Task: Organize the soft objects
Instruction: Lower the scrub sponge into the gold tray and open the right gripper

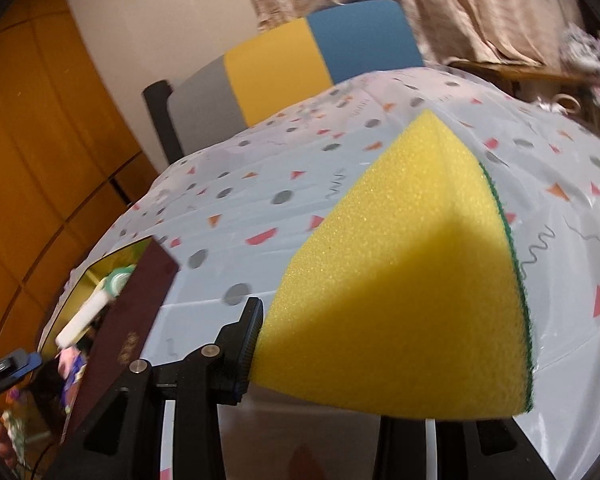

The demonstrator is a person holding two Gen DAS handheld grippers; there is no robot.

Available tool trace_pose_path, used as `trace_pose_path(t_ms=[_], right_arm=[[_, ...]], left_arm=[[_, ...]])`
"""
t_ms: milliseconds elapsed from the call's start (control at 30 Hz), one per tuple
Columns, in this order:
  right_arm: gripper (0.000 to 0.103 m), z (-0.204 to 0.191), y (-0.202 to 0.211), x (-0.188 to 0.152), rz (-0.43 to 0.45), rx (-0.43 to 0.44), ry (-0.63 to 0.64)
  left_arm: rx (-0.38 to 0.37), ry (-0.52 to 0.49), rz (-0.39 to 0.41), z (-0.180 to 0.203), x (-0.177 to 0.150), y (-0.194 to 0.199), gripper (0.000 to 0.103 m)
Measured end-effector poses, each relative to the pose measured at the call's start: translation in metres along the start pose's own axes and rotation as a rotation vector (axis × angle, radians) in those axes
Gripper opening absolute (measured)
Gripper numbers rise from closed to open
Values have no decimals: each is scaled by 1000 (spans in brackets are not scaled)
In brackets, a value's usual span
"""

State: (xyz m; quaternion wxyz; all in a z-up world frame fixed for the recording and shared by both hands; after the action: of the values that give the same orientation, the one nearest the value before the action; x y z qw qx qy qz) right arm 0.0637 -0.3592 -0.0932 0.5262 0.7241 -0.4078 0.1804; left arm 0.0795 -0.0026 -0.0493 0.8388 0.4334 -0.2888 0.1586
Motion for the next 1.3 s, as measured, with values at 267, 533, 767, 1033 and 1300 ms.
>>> trace_pose_path(t_ms=[267,533,767,1033,1300], right_arm=[[39,-74,7,7,-50,139,79],[39,-188,-4,3,-159,320,220],[39,-280,-40,-22,-298,398,374],[41,-346,-94,-53,-490,413,497],[69,-360,-131,-62,-591,341,568]], left_arm=[[64,13,49,-10,10,18,47],[183,54,97,-41,17,42,47],[253,115,112,-66,10,58,47],[304,199,124,-94,4,73,47],[309,266,119,-113,1,75,47]])
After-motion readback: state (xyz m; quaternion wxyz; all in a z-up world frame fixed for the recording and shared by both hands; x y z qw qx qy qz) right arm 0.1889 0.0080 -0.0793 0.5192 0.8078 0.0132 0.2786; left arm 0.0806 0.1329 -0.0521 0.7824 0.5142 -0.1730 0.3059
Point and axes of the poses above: each gripper's, at about its wrist camera, not at the fingertips, and y roughly against the way its jaws point, z to its right, x to its top, the point moved 5 cm from there along -y, roughly the way its jaws point
